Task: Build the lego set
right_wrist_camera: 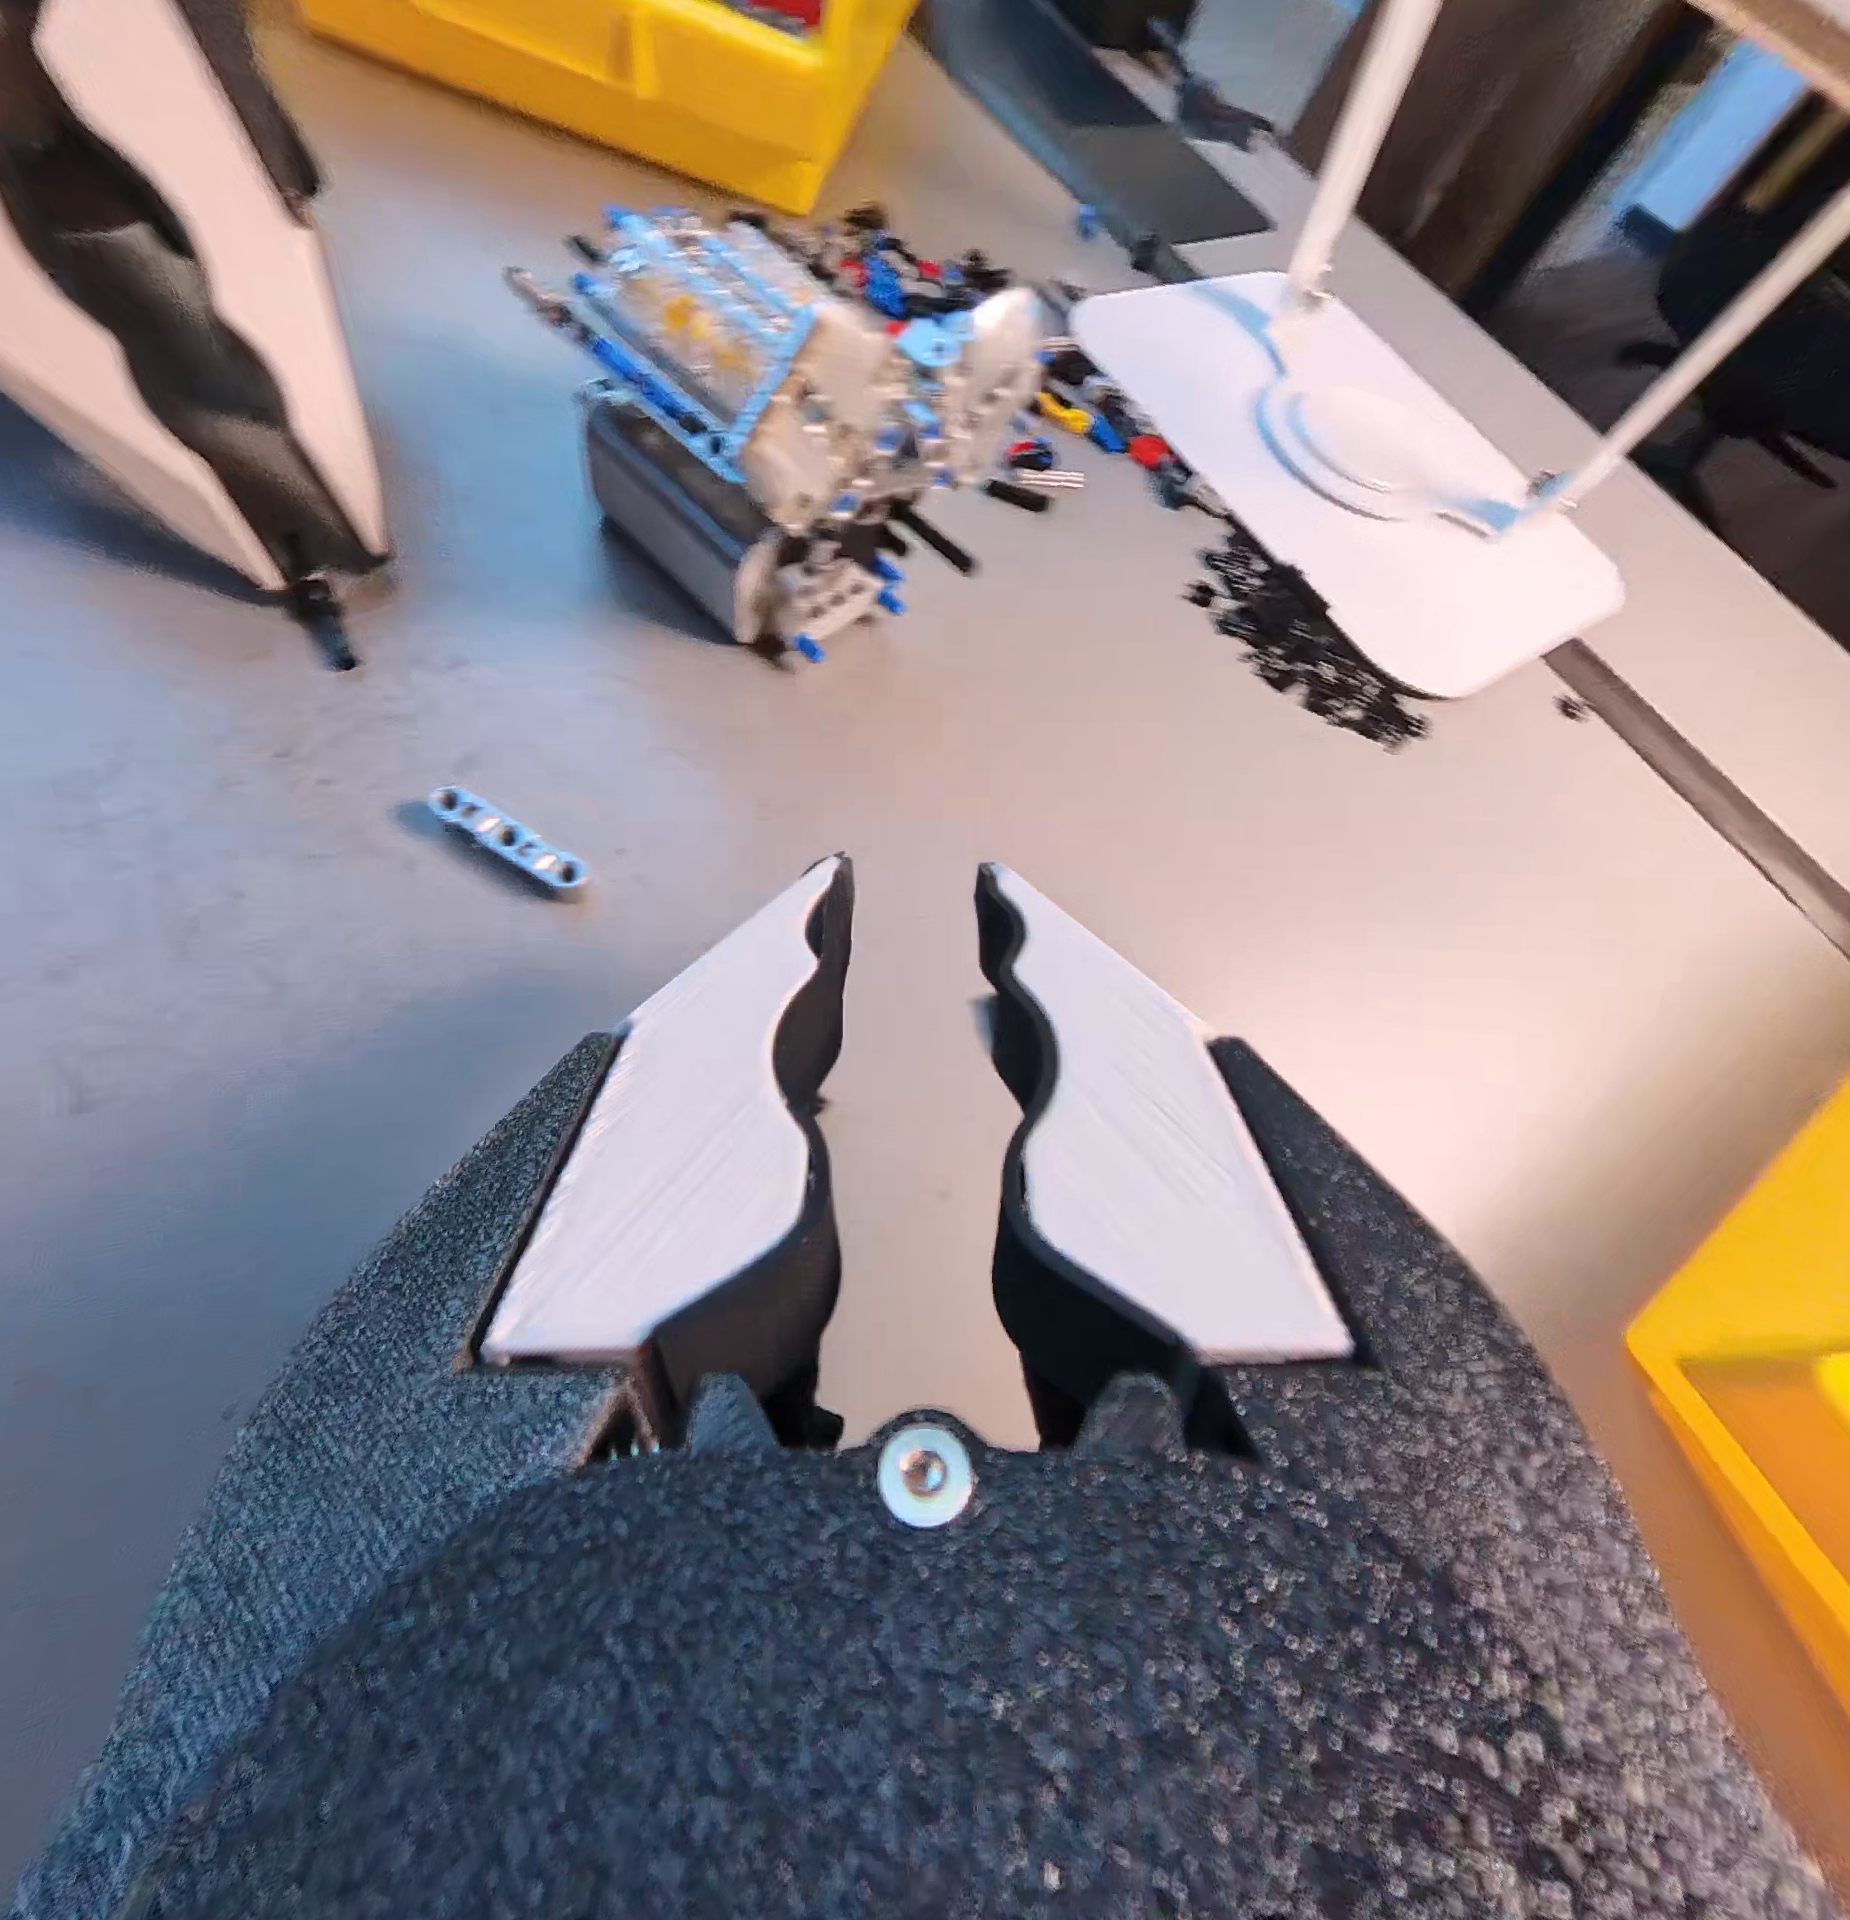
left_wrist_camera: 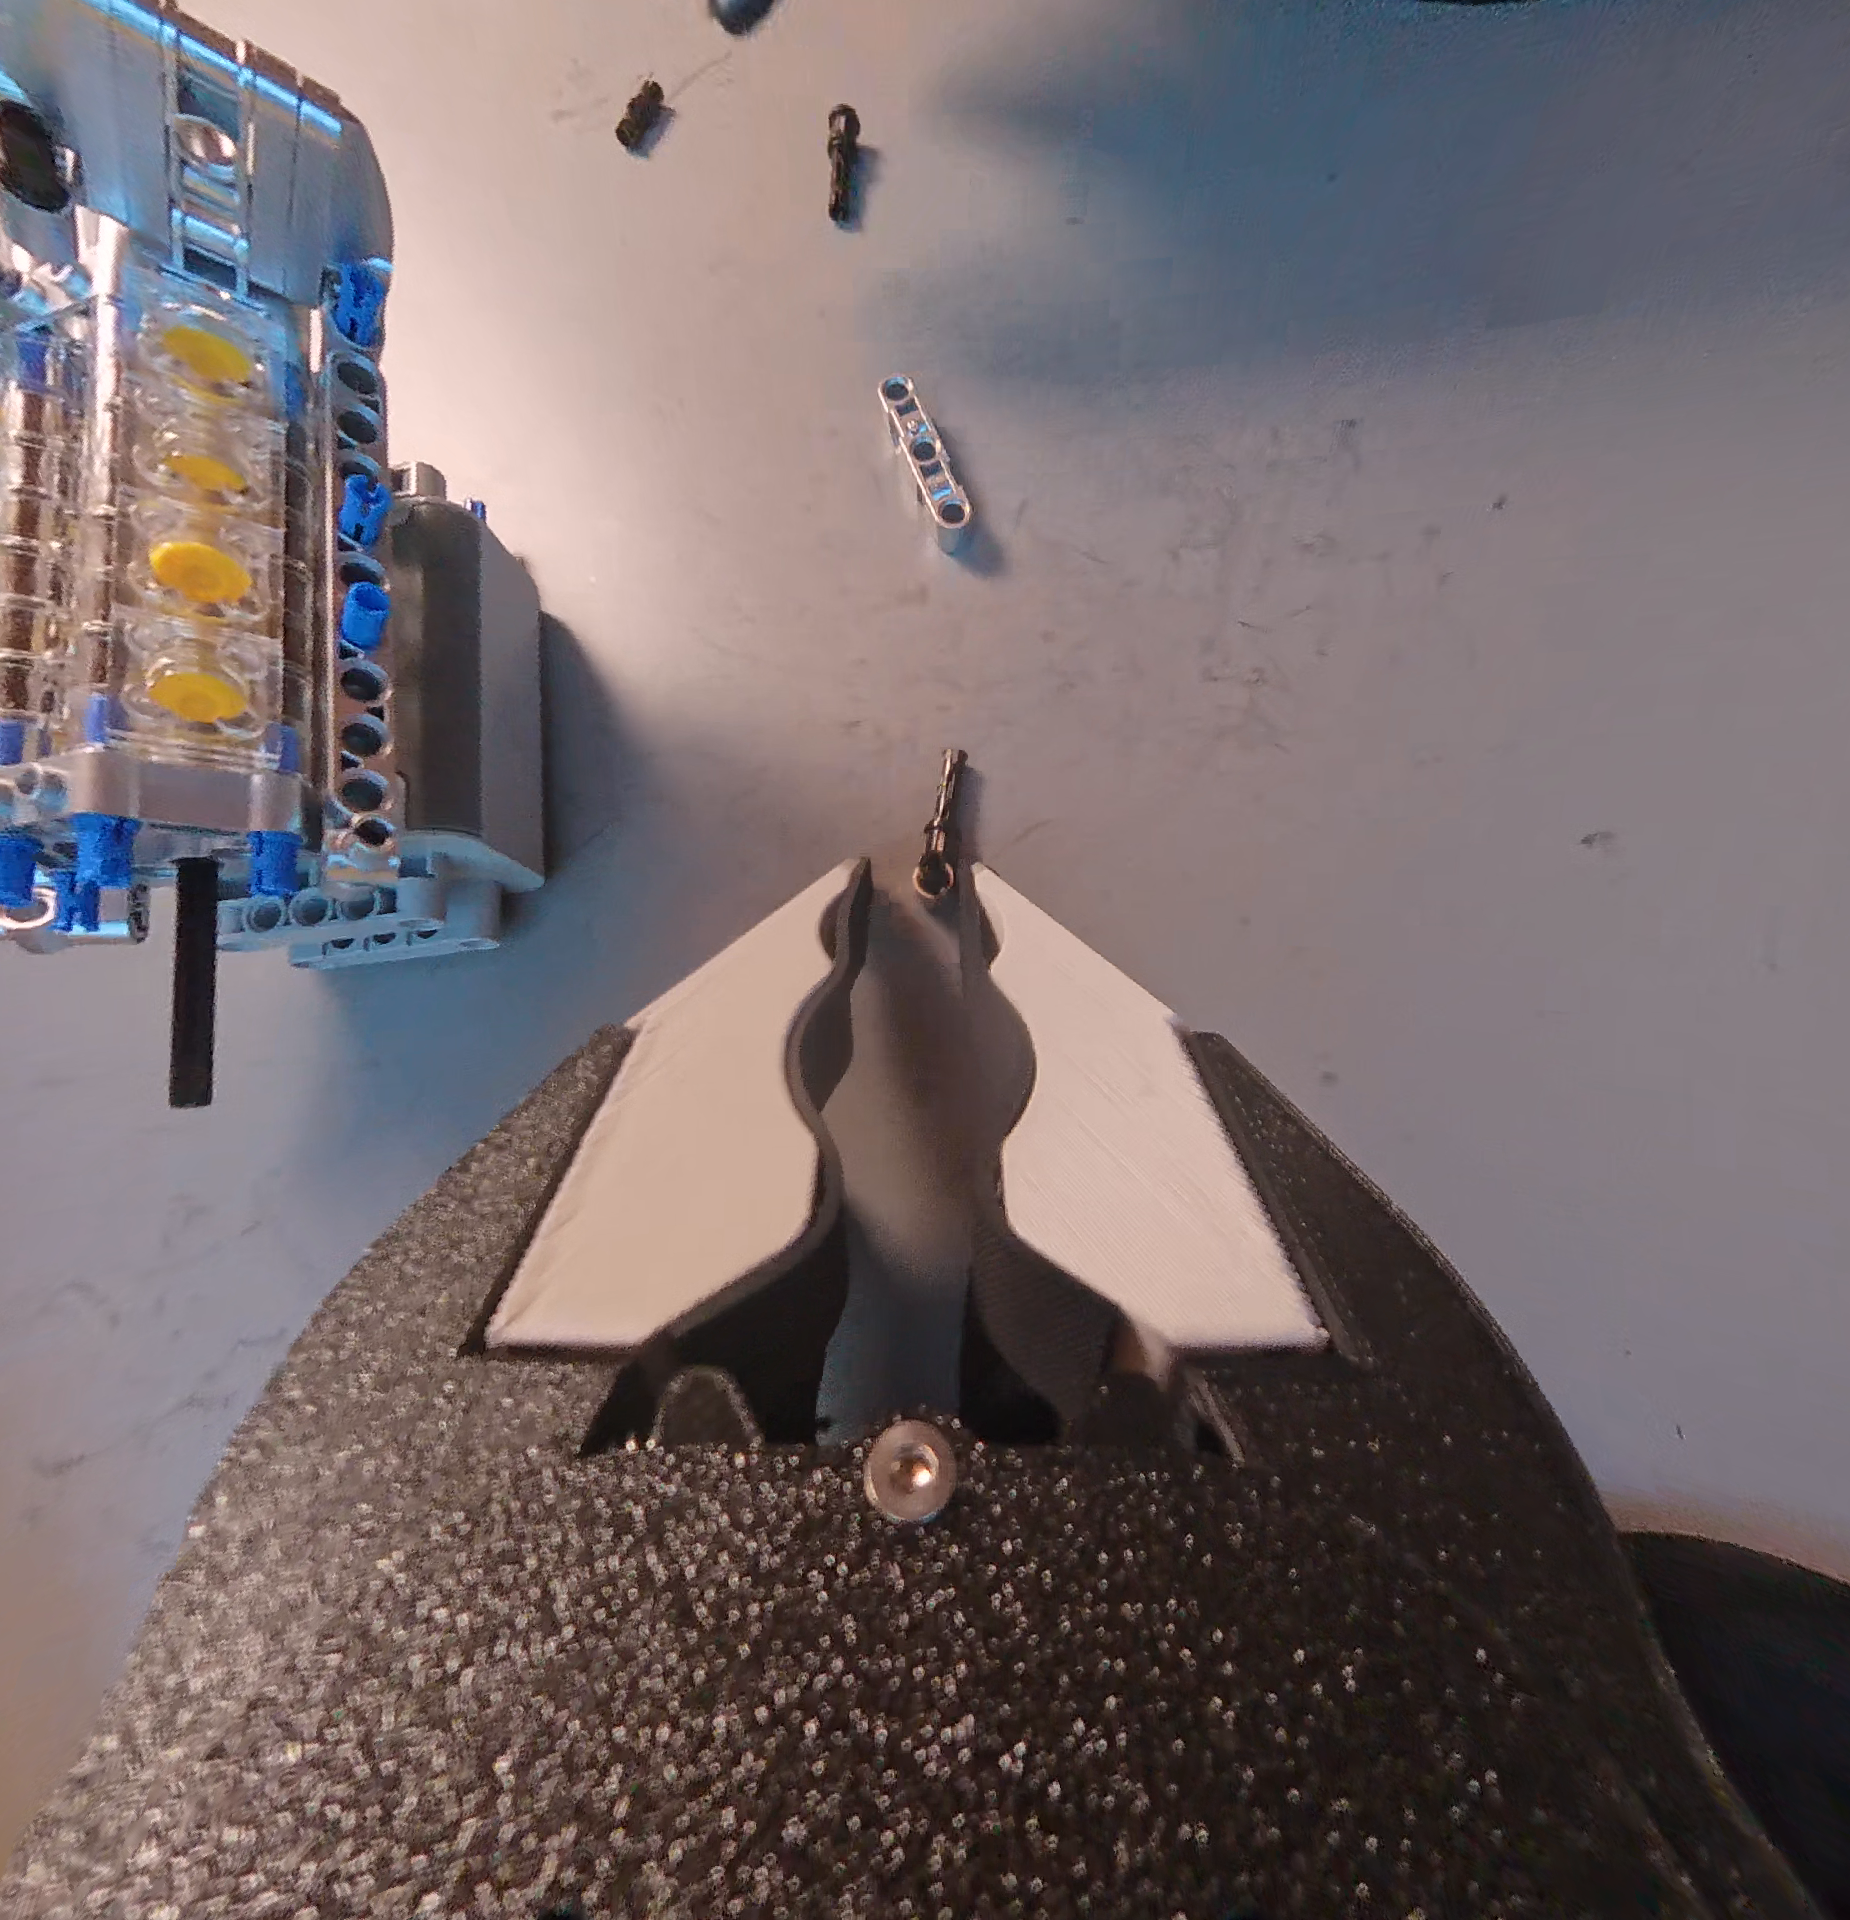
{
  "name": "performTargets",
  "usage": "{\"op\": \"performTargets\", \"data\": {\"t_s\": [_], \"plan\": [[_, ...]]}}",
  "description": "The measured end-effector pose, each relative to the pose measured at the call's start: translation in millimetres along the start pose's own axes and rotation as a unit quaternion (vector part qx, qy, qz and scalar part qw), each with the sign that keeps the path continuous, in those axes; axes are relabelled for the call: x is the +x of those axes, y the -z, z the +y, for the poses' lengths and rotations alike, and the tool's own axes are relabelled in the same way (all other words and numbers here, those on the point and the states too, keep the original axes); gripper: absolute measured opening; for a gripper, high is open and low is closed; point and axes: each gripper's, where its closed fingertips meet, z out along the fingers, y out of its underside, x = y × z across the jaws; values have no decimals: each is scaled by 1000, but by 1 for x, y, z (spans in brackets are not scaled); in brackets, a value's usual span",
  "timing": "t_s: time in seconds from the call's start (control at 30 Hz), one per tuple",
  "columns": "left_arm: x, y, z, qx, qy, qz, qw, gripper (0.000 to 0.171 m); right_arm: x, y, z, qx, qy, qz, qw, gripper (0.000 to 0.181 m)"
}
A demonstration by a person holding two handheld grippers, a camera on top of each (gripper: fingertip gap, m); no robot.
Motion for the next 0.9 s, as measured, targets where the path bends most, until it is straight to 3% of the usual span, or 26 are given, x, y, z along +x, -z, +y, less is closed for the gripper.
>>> {"op": "performTargets", "data": {"t_s": [0.1, 0.2, 0.23, 0.4, 0.5, 0.83, 0.9], "plan": [[-2, 5, -3, 13, 6, -3, 1000, 21, 28, 10, 6, 4, -51, 31, 998, 33], [-6, 14, -12, 46, 17, -11, 999, 23, 27, 16, 17, -17, -79, -16, 997, 63], [-9, 16, -14, 56, 21, -19, 998, 23, 20, 18, 22, -29, -74, -45, 996, 64], [-26, 27, -22, 92, 38, -61, 993, 23, -14, 27, 54, -102, 29, -126, 986, 52], [-34, 30, -24, 103, 45, -80, 990, 23, -18, 26, 52, -96, 23, -138, 985, 49], [-31, 23, -26, 106, 40, -77, 991, 21, -31, 3, 53, -121, 54, -141, 981, 6], [-31, 23, -28, 111, 39, -78, 990, 21, -37, 4, 52, -118, 59, -152, 979, 6]]}}
